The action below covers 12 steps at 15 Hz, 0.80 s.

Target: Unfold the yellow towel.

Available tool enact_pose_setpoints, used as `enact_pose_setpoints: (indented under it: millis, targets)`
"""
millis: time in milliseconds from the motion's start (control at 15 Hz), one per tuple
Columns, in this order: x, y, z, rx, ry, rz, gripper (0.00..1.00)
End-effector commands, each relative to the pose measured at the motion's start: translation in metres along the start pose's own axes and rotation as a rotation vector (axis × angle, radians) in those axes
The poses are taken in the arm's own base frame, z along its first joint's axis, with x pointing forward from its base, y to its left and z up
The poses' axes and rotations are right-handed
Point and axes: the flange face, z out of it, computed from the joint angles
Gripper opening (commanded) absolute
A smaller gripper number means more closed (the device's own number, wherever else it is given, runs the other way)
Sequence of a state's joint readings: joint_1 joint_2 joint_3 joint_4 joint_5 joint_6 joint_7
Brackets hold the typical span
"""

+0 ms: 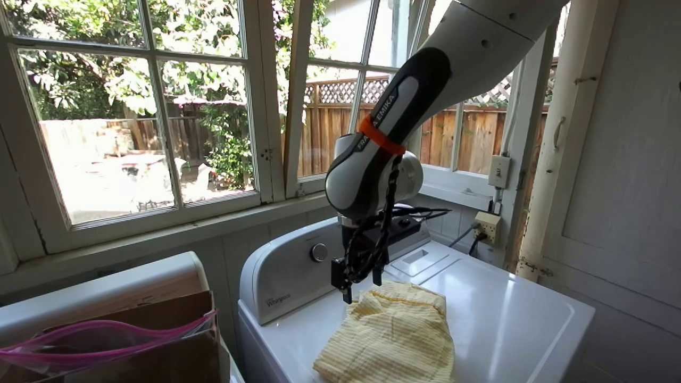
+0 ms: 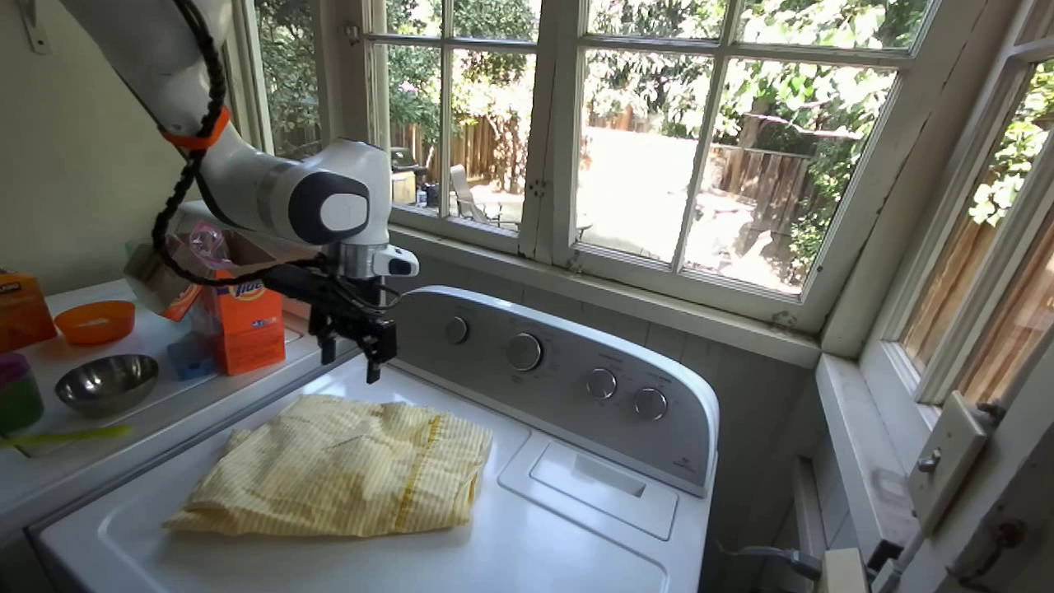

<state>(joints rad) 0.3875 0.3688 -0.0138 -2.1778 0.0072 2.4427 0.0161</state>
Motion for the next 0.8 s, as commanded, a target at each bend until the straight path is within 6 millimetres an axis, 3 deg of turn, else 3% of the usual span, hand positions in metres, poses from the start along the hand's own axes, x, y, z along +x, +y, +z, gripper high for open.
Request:
enact_pose_setpoints:
  millis: [0,200,467,733]
  targets:
    - [0.005,-0.016,0.005,0.014,-0.066,-0.048,1.0]
    - [0.013,-0.015,0.019,0.025,0.005,-0.108,1.0]
    - [0.026,-0.007,0.051,0.041,0.12,-0.194,1.0]
    - [0.029,-0.004,0.084,0.067,0.125,-0.29,1.0]
